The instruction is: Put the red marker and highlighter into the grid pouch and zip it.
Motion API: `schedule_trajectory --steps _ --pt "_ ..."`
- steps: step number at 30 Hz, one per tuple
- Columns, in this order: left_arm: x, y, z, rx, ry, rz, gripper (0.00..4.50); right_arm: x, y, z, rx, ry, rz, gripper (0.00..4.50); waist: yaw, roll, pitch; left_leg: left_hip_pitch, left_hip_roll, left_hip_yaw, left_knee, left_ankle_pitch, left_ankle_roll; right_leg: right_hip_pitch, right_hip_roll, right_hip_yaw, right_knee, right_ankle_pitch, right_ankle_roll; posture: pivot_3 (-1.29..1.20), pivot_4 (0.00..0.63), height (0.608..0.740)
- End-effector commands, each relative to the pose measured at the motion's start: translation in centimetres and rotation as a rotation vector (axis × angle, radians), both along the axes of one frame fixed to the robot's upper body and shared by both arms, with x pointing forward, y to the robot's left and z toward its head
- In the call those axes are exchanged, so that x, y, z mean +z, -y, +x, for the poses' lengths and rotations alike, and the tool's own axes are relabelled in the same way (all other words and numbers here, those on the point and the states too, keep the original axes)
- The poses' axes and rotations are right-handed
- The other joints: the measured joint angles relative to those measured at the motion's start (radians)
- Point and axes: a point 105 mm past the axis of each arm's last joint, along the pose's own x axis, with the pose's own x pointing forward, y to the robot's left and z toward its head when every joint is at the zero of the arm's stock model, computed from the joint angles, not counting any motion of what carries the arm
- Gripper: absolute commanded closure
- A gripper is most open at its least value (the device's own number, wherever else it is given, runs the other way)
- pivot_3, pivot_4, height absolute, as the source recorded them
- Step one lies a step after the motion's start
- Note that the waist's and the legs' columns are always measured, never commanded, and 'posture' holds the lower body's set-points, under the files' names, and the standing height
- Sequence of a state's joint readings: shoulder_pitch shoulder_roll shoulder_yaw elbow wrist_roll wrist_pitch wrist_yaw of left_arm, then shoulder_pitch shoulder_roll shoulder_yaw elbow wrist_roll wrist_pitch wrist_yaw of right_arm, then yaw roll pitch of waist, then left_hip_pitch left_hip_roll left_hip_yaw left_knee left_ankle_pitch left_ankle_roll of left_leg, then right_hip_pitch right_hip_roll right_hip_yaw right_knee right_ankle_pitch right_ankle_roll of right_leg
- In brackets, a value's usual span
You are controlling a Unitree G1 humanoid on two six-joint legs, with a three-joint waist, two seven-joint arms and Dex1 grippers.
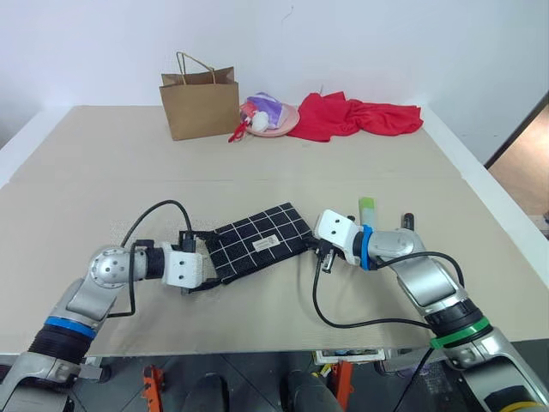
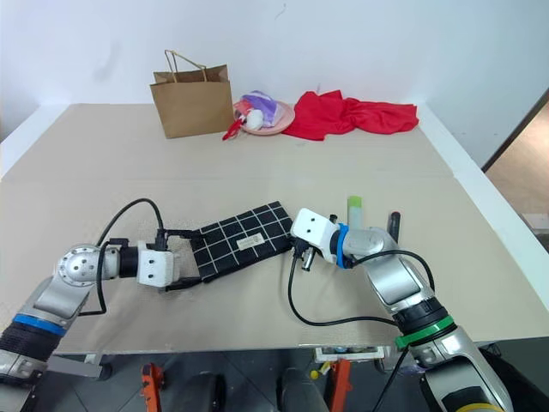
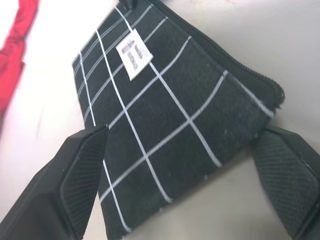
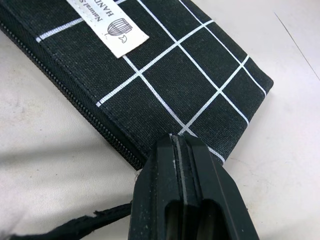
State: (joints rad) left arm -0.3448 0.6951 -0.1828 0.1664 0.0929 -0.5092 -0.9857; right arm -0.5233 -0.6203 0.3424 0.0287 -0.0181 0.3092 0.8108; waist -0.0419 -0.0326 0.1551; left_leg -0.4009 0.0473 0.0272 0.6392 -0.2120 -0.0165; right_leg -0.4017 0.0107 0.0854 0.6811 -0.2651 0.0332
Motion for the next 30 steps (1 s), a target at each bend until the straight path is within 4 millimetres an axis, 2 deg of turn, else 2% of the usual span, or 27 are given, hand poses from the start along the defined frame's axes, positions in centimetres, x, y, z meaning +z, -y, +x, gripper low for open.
schedule_trajectory --steps 1,11,23,30 --pt "-2.0 0.6 -0.7 -0.018 -0.021 0.056 0.0 -0.8 0.5 0.0 -0.009 -0.035 -0.02 4.44 0.0 0.001 -0.001 0.0 0.0 0.0 0.0 0.0 0.0 0.0 0.0 0.0 0.0 0.0 0.0 0.0 0.15 0.74" --pt "-2.4 1.5 -0.6 -0.003 0.008 0.038 0.0 -1.3 0.4 -0.1 0.006 -0.052 -0.042 4.44 0.001 0.003 -0.003 0.0 0.0 0.0 0.0 0.0 0.0 0.0 0.0 0.0 0.0 0.0 0.0 0.0 0.15 0.74" --pt "-2.9 3.8 -1.1 -0.07 0.039 0.026 0.0 -1.5 0.5 -0.2 0.012 -0.061 -0.053 4.44 0.001 0.003 -0.004 0.001 -0.001 0.0 0.0 0.0 0.0 0.002 -0.001 0.0 0.0 0.0 0.001 0.0 0.15 0.74" --pt "-2.1 4.4 -0.8 -0.089 0.056 0.021 0.0 -1.5 0.8 -0.2 0.003 -0.06 -0.055 4.44 0.001 0.003 -0.004 0.001 -0.001 0.0 -0.001 0.0 0.0 0.002 -0.001 0.0 -0.001 0.0 0.001 0.0 0.15 0.74"
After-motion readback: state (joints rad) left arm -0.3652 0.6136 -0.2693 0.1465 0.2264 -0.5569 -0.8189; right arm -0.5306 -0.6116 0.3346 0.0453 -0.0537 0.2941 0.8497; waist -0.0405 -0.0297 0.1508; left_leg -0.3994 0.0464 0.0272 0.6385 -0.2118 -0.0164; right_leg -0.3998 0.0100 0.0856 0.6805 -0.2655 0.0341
